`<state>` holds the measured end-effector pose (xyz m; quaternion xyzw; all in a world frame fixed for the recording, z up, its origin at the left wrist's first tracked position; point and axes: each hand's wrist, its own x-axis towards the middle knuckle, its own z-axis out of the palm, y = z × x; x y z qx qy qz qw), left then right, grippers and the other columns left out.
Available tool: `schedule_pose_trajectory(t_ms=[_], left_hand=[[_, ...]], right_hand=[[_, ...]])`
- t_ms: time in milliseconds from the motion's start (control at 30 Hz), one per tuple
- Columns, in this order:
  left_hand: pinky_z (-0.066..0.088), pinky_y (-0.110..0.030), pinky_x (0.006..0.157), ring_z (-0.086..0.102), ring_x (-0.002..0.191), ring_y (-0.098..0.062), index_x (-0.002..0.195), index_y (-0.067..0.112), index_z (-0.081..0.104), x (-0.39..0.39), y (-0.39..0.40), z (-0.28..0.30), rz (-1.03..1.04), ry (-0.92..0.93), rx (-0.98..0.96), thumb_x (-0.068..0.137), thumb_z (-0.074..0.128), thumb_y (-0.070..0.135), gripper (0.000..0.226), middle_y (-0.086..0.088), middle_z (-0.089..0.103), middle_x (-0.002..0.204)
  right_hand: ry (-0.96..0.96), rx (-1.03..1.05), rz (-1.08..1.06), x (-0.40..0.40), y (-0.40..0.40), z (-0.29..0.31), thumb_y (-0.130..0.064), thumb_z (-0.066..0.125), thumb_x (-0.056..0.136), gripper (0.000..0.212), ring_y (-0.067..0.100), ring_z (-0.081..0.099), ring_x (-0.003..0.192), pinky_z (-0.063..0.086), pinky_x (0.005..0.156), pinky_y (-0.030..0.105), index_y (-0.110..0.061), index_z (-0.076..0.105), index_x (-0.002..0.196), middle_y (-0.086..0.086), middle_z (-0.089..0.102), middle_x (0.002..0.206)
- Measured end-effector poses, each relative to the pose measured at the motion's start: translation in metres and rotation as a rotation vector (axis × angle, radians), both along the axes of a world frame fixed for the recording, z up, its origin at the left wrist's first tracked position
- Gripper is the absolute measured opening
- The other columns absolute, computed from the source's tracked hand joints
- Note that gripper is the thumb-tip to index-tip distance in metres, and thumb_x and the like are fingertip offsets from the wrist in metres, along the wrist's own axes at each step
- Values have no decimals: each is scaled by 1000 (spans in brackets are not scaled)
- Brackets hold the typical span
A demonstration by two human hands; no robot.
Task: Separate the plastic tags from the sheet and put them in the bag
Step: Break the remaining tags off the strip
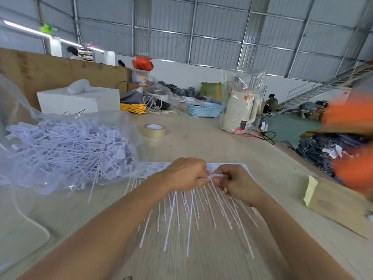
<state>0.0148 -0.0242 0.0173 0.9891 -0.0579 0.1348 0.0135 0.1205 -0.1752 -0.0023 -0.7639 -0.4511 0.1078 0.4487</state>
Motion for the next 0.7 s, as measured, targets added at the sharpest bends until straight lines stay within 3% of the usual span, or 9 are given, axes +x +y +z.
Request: schedule_pose_trajectory(t_ms=[100,200,233,300,367,400,500,567,700], left_hand=[[25,-29,55,36,55,-15,61,2,56,-3,-3,0,-59,-4,-376,95,54,30,44,-8,39,65],[34,-26,57,42,53,-8,74,4,72,-3,-3,4,-57,5,-513,91,60,27,31,0,44,62],[39,-26,60,47,56,-7,87,7,75,-3,-2,4,-55,16,-528,90,62,27,24,1,48,64],[45,-33,67,54,67,-13,98,15,75,-2,0,4,-13,12,-486,87,65,31,22,-1,54,72],[46,-36,70,54,73,-17,103,23,74,-1,0,1,25,-33,-424,84,68,32,22,1,51,76],[46,-36,72,53,75,-17,104,25,73,-1,-1,0,29,-44,-416,84,69,29,21,2,49,78],[48,-36,77,56,84,-21,108,21,71,1,-3,-3,32,-43,-401,84,66,16,25,-4,49,88],[47,-37,78,56,89,-25,104,16,71,2,-3,-3,36,-45,-385,83,65,14,22,-5,48,89],[46,-31,79,53,90,-20,101,20,69,4,-10,-5,56,-41,-381,82,71,31,22,-6,47,95]], right_hand=[[-267,30,13,0,0,5,13,58,78,28,-3,50,52,39,55,13,-13,61,66,-7,55,58],[-371,93,-120,10,-7,8,12,60,78,17,2,50,56,38,54,11,-3,65,71,2,58,63],[-315,136,-213,17,-12,11,9,60,80,14,6,49,54,37,50,11,-1,65,72,3,56,62],[70,313,-330,29,-25,17,3,58,86,14,12,45,51,36,40,15,-3,63,74,7,52,63],[494,445,-276,28,-28,24,0,54,90,16,14,47,55,34,35,16,-5,63,79,7,53,70],[576,428,-233,22,-25,25,0,52,91,17,14,50,58,35,35,15,-6,63,80,7,55,73],[529,190,-100,0,-7,19,-4,53,92,19,17,55,66,45,50,20,-10,64,78,10,59,80],[484,95,-44,-11,0,14,-7,55,91,15,22,54,73,45,64,30,-10,63,79,13,58,86],[589,203,-9,-18,6,5,-6,54,92,14,24,62,68,54,56,28,-7,62,81,13,64,85]])
